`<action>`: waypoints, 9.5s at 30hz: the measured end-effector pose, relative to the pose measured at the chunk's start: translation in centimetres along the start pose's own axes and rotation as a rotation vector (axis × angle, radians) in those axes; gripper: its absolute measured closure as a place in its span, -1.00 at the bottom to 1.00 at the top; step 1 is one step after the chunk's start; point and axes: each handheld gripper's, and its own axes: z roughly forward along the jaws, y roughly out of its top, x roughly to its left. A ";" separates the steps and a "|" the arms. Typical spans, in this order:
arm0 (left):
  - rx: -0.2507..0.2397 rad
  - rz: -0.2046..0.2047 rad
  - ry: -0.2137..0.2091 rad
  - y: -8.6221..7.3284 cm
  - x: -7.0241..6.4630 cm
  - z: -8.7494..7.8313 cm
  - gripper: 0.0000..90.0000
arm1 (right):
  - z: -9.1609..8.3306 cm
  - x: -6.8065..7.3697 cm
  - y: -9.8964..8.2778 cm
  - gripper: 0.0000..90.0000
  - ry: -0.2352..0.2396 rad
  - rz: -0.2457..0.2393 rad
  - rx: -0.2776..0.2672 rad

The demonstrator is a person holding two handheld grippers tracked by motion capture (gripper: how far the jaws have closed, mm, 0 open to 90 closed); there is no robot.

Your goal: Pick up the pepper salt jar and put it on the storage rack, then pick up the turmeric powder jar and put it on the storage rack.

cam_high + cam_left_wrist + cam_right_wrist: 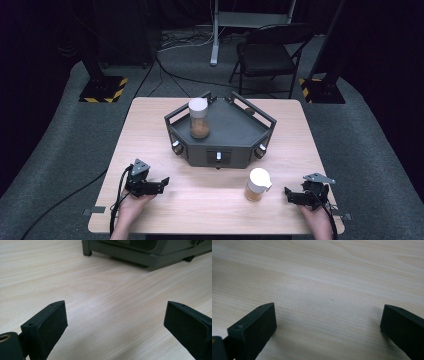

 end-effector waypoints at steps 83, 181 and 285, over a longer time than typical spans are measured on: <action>0.110 0.039 0.083 0.6 -1.8 1.8 -0.98 | -4.0 0.1 -1.6 -0.94 0.078 0.044 -0.112; 0.108 0.037 0.086 0.6 -1.9 1.7 -0.98 | 0.9 7.5 -1.0 -0.51 0.325 -0.103 -0.367; 0.109 0.043 0.081 0.6 -1.9 1.7 -0.98 | 0.8 9.5 19.7 -0.35 0.243 -0.169 -0.370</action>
